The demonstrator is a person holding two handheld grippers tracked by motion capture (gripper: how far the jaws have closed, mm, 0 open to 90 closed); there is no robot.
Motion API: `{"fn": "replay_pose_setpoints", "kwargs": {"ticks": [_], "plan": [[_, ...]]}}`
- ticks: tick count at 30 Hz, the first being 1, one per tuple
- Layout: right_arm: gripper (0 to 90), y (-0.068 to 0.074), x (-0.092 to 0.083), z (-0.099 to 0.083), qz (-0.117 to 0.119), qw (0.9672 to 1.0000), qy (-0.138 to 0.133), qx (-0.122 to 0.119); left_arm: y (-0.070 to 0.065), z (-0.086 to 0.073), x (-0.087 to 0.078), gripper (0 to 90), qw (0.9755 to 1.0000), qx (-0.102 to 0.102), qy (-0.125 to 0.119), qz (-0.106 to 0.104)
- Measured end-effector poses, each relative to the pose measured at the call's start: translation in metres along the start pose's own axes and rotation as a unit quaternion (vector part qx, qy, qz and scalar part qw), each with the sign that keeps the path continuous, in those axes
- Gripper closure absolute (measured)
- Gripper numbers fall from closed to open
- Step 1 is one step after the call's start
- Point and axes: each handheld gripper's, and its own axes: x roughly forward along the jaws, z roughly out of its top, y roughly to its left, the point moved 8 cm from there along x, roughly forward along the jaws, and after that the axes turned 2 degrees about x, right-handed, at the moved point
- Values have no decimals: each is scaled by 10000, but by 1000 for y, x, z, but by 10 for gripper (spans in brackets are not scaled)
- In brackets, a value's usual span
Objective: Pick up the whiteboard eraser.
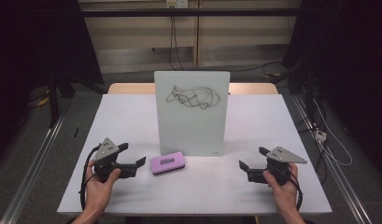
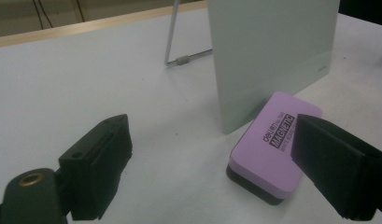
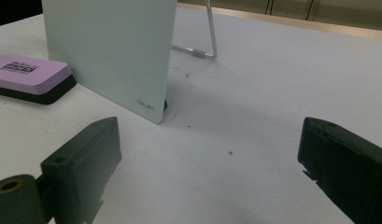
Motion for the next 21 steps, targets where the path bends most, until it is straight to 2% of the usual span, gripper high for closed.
{"fn": "replay_pose_setpoints", "kwargs": {"ticks": [2, 4, 7, 10, 16, 17, 19, 21], "plan": [[58, 0, 0, 0, 28, 10000, 9, 7, -1, 0, 2, 123, 9999, 55, 75, -136], [59, 1, 0, 0, 83, 10000, 21, 51, -1, 0, 6, 122, 9997, 163, 174, -76], [58, 1, 0, 0, 62, 10000, 7, 21, -1, -1, 10, 122, 9993, 129, 315, -150], [58, -1, -1, 0, -96, 9999, 51, -13, -3, -1, 13, 121, 9982, 127, 514, -277], [57, -2, -1, 0, -49, 10000, 38, 66, -7, 0, 19, 119, 9963, 270, 673, -460], [58, -2, -1, 0, -42, 10000, 48, 34, -9, 1, 23, 119, 9951, 402, 781, -450], [58, -1, 0, 0, -50, 10000, 45, 27, -10, 2, 26, 109, 9939, 505, 870, -452], [59, 0, 0, 0, -16, 10000, 70, 24, -15, 4, 30, 83, 9914, 659, 952, -618]]}}
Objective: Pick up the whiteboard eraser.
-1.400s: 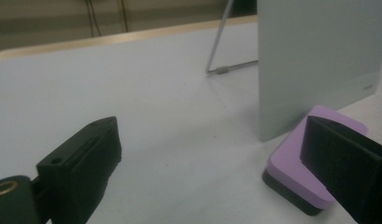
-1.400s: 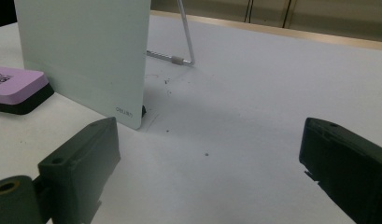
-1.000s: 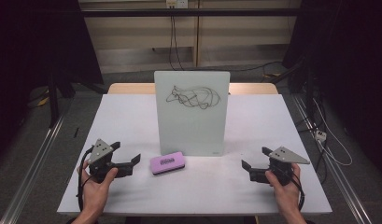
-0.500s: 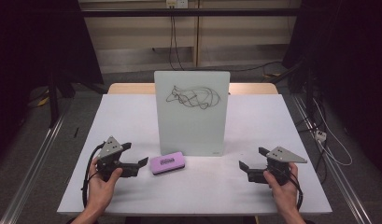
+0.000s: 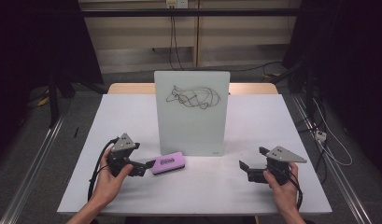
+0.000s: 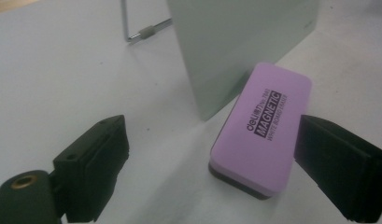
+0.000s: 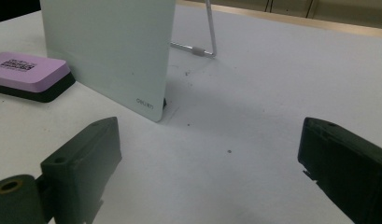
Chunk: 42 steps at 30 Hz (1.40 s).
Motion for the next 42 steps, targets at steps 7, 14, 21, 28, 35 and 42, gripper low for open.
{"fn": "replay_pose_setpoints", "kwargs": {"ticks": [7, 14, 21, 28, 35, 42], "plan": [[62, 1, 1, 1, 6, 10000, 35, -13, -19, 13, 8, 65, 9983, 432, 15, -393], [62, 4, 3, 1, 68, 9999, 67, -64, -28, 24, 18, 80, 9959, 671, 177, -577], [65, 5, 3, 1, 165, 9998, 92, -57, -29, 28, 27, 108, 9927, 875, 504, -656], [65, 5, 4, -1, 184, 9997, 140, -50, -33, 26, 39, 124, 9872, 961, 822, -973], [65, 7, 5, -2, 225, 9996, 173, -42, -34, 20, 51, 163, 9839, 1010, 1060, -1026], [65, 7, 5, -2, 231, 9996, 178, -40, -33, 16, 56, 226, 9817, 1070, 1167, -1056]]}}
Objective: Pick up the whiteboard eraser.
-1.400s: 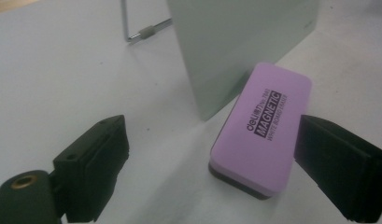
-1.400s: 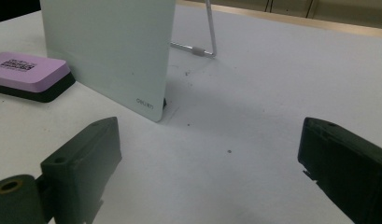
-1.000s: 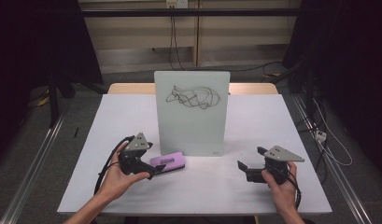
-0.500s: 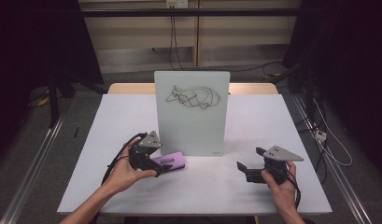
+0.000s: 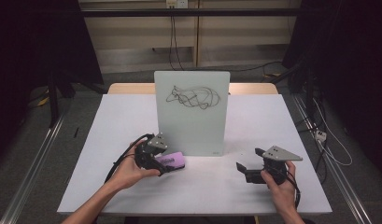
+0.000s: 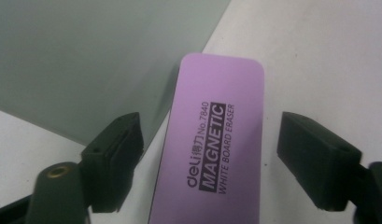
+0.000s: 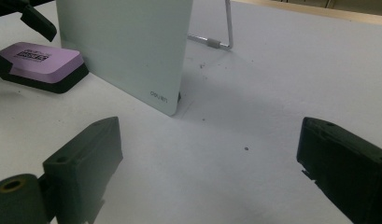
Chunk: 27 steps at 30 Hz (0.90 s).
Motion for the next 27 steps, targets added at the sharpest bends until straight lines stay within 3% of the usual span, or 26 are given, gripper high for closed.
{"fn": "replay_pose_setpoints", "kwargs": {"ticks": [5, 9, 17, 27], "plan": [[65, 1, 1, 0, 29, 10000, 16, -54, -2, 1, 0, 241, 9999, 71, 42, -61], [65, 1, 2, -1, 60, 9999, 47, -64, -6, -1, 4, 274, 9993, 170, 256, -210], [65, 3, 2, 0, 53, 9999, 39, -96, -5, 3, 9, 325, 9986, 318, 390, -160], [65, 3, 2, -1, 75, 9999, 53, -105, -3, 0, 11, 367, 9975, 364, 588, -138]]}}
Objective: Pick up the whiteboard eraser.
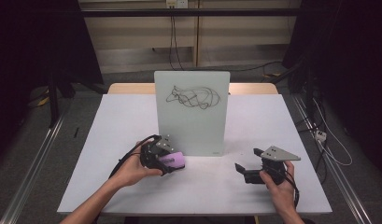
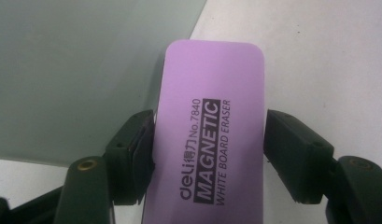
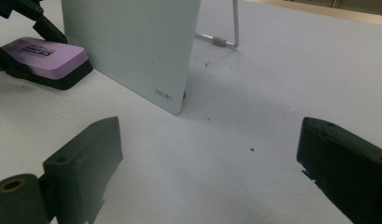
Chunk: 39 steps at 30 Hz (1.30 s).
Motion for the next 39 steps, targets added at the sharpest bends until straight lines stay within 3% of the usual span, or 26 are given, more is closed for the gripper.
{"fn": "replay_pose_setpoints", "kwargs": {"ticks": [1, 15, 20, 27, 30, 39], "plan": [[65, 0, 0, 0, 6, 10000, 4, 1, 0, 0, 1, 375, 10000, -73, -24, 30], [62, 1, 0, 0, 1, 10000, -1, -22, 0, -1, 3, 387, 10000, 24, 62, 57], [59, 0, 0, 0, -26, 10000, -24, -28, -1, -1, 2, 395, 10000, -32, 21, 63], [58, 0, 0, 0, -33, 10000, -32, -44, 0, -1, -2, 399, 9994, -263, -227, 46], [58, 0, 0, 0, -43, 10000, -37, -36, 2, -1, -6, 401, 9982, -383, -462, 62], [58, -1, 2, 1, -38, 10000, -33, 24, 1, 4, -18, 403, 9953, -446, -855, 60]]}}
